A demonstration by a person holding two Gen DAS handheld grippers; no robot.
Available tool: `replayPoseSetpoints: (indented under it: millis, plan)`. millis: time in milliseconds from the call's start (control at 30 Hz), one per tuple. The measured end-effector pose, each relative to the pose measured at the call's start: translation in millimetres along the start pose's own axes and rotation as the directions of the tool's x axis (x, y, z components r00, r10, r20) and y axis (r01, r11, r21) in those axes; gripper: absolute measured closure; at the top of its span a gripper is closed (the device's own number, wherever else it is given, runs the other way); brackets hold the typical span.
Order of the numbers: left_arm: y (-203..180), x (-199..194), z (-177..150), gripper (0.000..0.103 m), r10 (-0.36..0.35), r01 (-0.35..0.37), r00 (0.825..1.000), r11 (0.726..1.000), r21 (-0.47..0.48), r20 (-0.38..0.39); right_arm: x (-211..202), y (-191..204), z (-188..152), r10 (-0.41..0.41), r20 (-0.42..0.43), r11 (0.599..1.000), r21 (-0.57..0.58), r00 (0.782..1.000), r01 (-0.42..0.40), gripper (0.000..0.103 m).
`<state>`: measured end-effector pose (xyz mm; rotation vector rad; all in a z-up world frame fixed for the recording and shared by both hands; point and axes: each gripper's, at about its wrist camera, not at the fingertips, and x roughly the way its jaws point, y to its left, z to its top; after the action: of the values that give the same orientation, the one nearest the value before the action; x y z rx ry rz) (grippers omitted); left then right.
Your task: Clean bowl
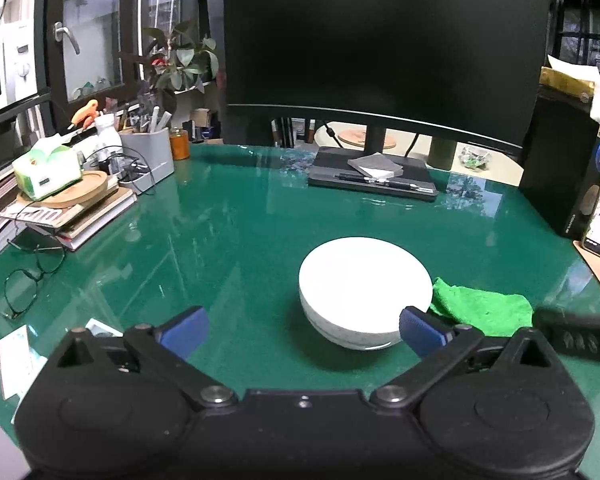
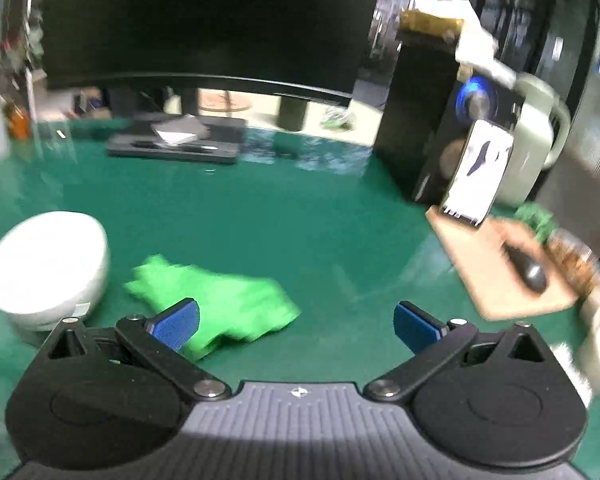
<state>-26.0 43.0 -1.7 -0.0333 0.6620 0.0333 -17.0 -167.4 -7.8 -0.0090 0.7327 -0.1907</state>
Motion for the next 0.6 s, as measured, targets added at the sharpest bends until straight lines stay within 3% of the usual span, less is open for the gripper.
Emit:
replayPoseSetpoints:
  millis: [167, 600]
  plan:
    - [-2.2, 0.8, -4.8, 0.001, -0.011, 0.011, 1.000, 1.000, 0.013, -0.024, 8.8, 4.2, -15.0, 0.062, -0.133, 0.994, 0.093, 0.989, -0.050, 0.000]
    - [-10.8, -1.1, -7.5, 0.001, -0.025, 0.027, 0.999, 0.999, 0.036, -0.045, 7.9, 4.3, -21.5, 0.051, -0.121, 0.994, 0.107, 0.991, -0.038, 0.000]
